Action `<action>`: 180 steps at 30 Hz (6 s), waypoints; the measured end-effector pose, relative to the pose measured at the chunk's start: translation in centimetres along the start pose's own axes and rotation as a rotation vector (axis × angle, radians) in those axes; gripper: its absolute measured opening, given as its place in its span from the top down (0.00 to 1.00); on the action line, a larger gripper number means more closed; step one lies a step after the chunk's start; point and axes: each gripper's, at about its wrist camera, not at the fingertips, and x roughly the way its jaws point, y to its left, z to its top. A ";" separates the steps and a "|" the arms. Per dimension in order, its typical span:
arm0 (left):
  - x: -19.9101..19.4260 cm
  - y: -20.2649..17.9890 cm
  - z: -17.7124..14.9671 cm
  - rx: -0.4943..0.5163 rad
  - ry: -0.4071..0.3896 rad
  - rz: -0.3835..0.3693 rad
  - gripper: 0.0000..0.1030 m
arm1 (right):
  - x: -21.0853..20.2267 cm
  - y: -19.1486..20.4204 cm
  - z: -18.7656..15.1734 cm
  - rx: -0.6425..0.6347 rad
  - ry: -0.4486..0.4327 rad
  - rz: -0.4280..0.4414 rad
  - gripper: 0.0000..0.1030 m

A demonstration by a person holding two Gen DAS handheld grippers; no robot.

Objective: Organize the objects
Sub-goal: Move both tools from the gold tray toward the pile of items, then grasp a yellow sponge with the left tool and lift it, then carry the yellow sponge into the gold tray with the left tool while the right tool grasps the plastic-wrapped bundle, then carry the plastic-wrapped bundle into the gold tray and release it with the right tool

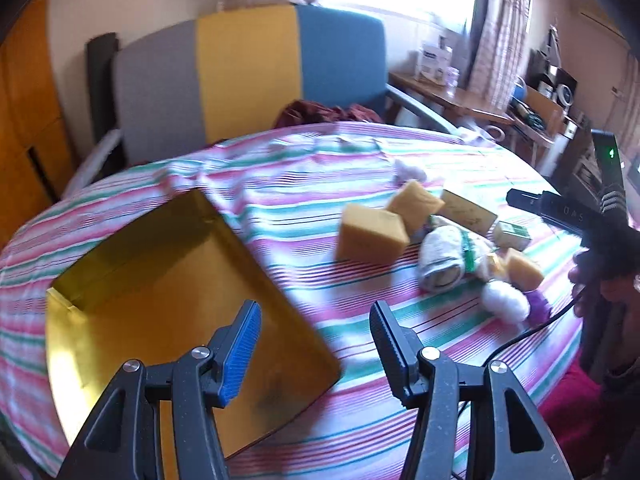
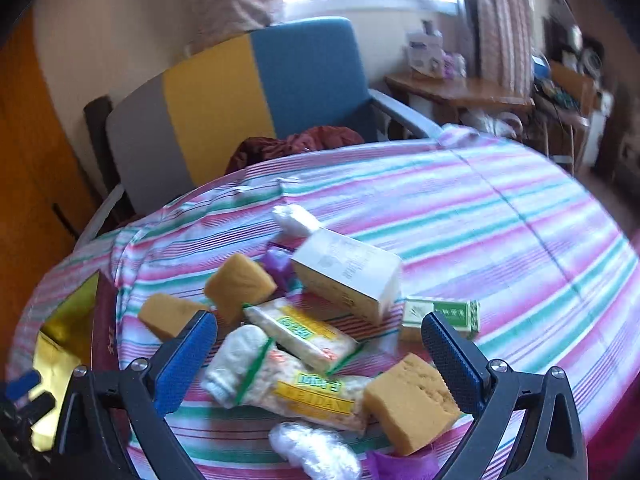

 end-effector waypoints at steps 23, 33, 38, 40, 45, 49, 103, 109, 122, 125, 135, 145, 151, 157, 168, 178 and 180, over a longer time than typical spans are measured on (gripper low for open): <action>16.9 -5.9 6.9 0.109 0.257 -0.050 0.18 | 0.3 -4.8 1.2 0.247 0.039 0.137 0.00; 12.7 -3.9 5.3 0.016 0.151 -0.071 0.28 | 1.3 -2.1 0.9 0.113 0.104 0.178 0.07; 9.1 -3.7 4.0 0.013 0.096 -0.089 0.28 | 1.3 -3.0 1.0 0.108 0.102 0.153 0.15; 8.0 -3.4 3.5 0.007 0.080 -0.098 0.28 | 1.3 -4.0 1.1 0.134 0.107 0.146 0.20; 4.9 -2.4 1.7 -0.007 0.055 -0.114 0.28 | 1.7 -4.0 0.8 0.122 0.154 0.168 0.37; 2.5 -0.6 0.4 -0.035 0.035 -0.115 0.28 | 2.2 -0.7 -0.5 -0.012 0.283 0.253 0.38; 0.2 27.9 -3.9 -0.552 -0.007 0.339 0.19 | 4.0 6.3 -8.2 -0.444 0.435 0.113 0.64; -4.8 24.1 -7.4 -0.482 -0.090 0.400 0.20 | 1.3 10.2 -8.5 -0.443 0.396 0.247 0.64; -9.1 21.1 -11.2 -0.490 -0.139 0.472 0.25 | -0.7 26.9 -10.1 -0.623 0.391 0.496 0.63; -9.3 20.9 -11.7 -0.487 -0.137 0.465 0.25 | 0.6 30.3 -11.1 -0.628 0.440 0.531 0.63; -9.1 21.9 -13.1 -0.528 -0.118 0.454 0.25 | 5.0 38.0 -13.8 -0.595 0.566 0.552 0.63; -8.7 23.3 -14.0 -0.573 -0.100 0.453 0.25 | 7.5 42.3 -14.2 -0.535 0.623 0.552 0.61; -8.7 24.5 -14.8 -0.619 -0.097 0.449 0.26 | 9.5 45.0 -14.0 -0.413 0.688 0.570 0.56; -8.7 25.5 -15.2 -0.659 -0.097 0.457 0.27 | 9.8 47.0 -14.1 -0.351 0.707 0.630 0.43; -9.1 24.5 -14.7 -0.630 -0.115 0.449 0.27 | 6.2 43.5 -13.6 -0.465 0.560 0.583 0.30; -10.0 21.8 -13.3 -0.552 -0.148 0.409 0.27 | 1.5 38.1 -12.3 -0.558 0.350 0.499 0.15; -10.0 21.2 -13.1 -0.535 -0.152 0.398 0.27 | 0.7 36.8 -12.2 -0.560 0.325 0.483 0.14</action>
